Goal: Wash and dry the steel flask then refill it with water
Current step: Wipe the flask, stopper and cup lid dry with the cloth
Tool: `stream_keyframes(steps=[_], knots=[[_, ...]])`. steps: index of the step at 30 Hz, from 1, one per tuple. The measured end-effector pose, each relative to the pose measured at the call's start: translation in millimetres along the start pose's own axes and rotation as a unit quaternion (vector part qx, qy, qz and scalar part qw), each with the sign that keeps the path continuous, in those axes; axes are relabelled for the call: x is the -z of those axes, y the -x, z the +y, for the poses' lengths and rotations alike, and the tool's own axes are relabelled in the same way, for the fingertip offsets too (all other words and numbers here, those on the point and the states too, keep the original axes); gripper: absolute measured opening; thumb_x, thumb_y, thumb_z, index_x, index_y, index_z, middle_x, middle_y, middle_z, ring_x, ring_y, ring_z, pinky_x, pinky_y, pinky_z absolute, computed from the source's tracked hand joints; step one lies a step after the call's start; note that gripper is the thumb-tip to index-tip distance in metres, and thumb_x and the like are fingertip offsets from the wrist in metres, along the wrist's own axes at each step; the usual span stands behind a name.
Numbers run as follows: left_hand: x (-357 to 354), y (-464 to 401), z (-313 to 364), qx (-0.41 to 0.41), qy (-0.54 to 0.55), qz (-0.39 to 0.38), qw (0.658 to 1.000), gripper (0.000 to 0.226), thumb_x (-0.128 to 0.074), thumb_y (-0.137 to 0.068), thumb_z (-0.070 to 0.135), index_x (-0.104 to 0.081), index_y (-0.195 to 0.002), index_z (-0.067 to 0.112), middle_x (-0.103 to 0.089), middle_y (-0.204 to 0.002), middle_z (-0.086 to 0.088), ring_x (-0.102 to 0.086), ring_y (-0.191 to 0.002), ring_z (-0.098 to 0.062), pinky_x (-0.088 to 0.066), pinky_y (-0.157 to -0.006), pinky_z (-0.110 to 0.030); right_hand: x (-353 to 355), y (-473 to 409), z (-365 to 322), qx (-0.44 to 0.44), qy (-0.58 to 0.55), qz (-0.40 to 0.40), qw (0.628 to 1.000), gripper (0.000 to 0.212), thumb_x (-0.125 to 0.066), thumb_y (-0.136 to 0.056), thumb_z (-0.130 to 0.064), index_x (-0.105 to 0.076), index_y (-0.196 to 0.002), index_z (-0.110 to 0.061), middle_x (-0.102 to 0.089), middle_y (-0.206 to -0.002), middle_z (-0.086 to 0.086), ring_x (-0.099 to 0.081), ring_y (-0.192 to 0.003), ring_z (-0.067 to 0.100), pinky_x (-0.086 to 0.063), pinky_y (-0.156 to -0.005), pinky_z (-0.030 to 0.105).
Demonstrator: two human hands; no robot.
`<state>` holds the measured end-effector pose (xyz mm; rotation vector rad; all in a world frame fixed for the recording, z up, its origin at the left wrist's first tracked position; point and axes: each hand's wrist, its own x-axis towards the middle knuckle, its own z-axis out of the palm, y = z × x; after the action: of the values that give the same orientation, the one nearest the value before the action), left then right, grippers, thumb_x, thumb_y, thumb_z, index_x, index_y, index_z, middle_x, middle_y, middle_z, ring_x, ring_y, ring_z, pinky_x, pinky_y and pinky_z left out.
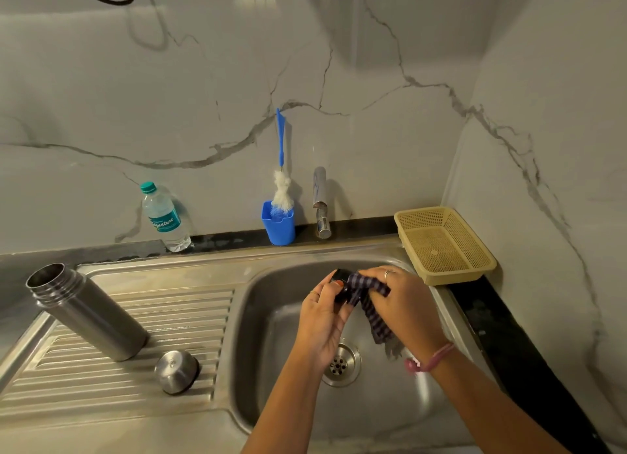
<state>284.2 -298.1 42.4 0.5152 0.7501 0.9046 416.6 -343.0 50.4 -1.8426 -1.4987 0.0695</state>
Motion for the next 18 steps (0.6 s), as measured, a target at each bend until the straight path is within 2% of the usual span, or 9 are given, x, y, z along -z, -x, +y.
stream_keyframes(steps=[1,3,5,8,10,13,16,18], knots=[[-0.3,-0.3,-0.2,-0.003,0.006,0.003,1.0,0.019,-0.052,-0.098,0.003,-0.063,-0.113,-0.002,-0.07,-0.098,-0.016,-0.07,-0.087,-0.019,-0.061,-0.08,-0.028,-1.0,0.9,-1.8,0.014,0.013,0.002,1.0,0.033,-0.073,-0.076,-0.006,-0.073,-0.107,-0.019,-0.071,-0.103,-0.003,-0.067,-0.087,0.011,-0.04,-0.073,0.003],[-0.3,-1.4,0.4,-0.011,0.014,0.012,1.0,0.021,-0.052,-0.098,0.005,-0.063,-0.115,-0.003,-0.069,-0.097,-0.016,-0.068,-0.082,-0.017,-0.06,-0.071,-0.025,-6.0,9.7,-7.5,0.07,0.047,-0.007,0.996,0.041,-0.079,-0.07,-0.006,-0.073,-0.108,-0.019,-0.07,-0.105,-0.003,-0.069,-0.084,0.012,-0.053,-0.069,0.016],[1.7,-4.4,0.5,-0.015,0.018,0.021,1.0,0.025,-0.052,-0.098,0.006,-0.061,-0.119,-0.004,-0.068,-0.098,-0.017,-0.067,-0.083,-0.017,-0.06,-0.069,-0.024,-9.9,15.7,-7.6,0.11,0.06,-0.015,0.992,0.046,-0.081,-0.066,-0.005,-0.072,-0.109,-0.019,-0.069,-0.107,-0.003,-0.069,-0.083,0.014,-0.058,-0.065,0.025],[3.5,-3.8,-1.4,-0.012,0.033,0.004,0.999,0.028,-0.052,-0.097,0.003,-0.059,-0.123,-0.005,-0.068,-0.106,-0.019,-0.068,-0.091,-0.02,-0.06,-0.076,-0.027,-5.1,6.2,-3.5,0.044,0.008,-0.002,0.999,0.035,-0.074,-0.075,-0.006,-0.073,-0.107,-0.02,-0.071,-0.103,-0.004,-0.068,-0.085,0.011,-0.048,-0.072,0.012],[1.9,-1.3,-3.0,-0.016,0.033,-0.009,0.999,0.023,-0.05,-0.097,0.003,-0.062,-0.117,-0.003,-0.07,-0.102,-0.016,-0.068,-0.091,-0.019,-0.059,-0.078,-0.028,-2.6,0.6,-2.8,0.014,-0.019,0.009,1.0,0.03,-0.071,-0.078,-0.006,-0.074,-0.105,-0.018,-0.072,-0.1,-0.001,-0.068,-0.086,0.011,-0.042,-0.075,0.009],[-1.4,-0.8,-3.6,-0.031,0.033,-0.009,0.999,0.021,-0.045,-0.099,0.008,-0.065,-0.1,0.002,-0.069,-0.09,-0.012,-0.064,-0.082,-0.016,-0.054,-0.077,-0.028,-8.4,10.4,-11.3,0.07,0.04,-0.002,0.997,0.041,-0.078,-0.071,-0.006,-0.072,-0.11,-0.02,-0.07,-0.106,-0.004,-0.068,-0.085,0.012,-0.052,-0.071,0.016],[-2.4,-5.6,-4.8,-0.029,0.054,0.001,0.998,0.02,-0.054,-0.097,0.016,-0.061,-0.108,0.001,-0.064,-0.094,-0.014,-0.062,-0.083,-0.018,-0.051,-0.084,-0.033,-11.6,19.7,-14.2,0.11,0.066,-0.013,0.992,0.05,-0.083,-0.064,-0.006,-0.072,-0.11,-0.02,-0.069,-0.109,-0.004,-0.07,-0.084,0.014,-0.059,-0.063,0.027],[-2.5,-6.6,-5.2,-0.028,0.065,0.013,0.997,0.037,-0.069,-0.088,0.021,-0.06,-0.12,0.003,-0.066,-0.098,-0.013,-0.065,-0.087,-0.019,-0.052,-0.089,-0.036,-10.5,19.9,-13.2,0.122,0.072,-0.01,0.99,0.049,-0.084,-0.064,-0.008,-0.072,-0.11,-0.019,-0.068,-0.11,-0.003,-0.069,-0.084,0.014,-0.059,-0.063,0.025]])
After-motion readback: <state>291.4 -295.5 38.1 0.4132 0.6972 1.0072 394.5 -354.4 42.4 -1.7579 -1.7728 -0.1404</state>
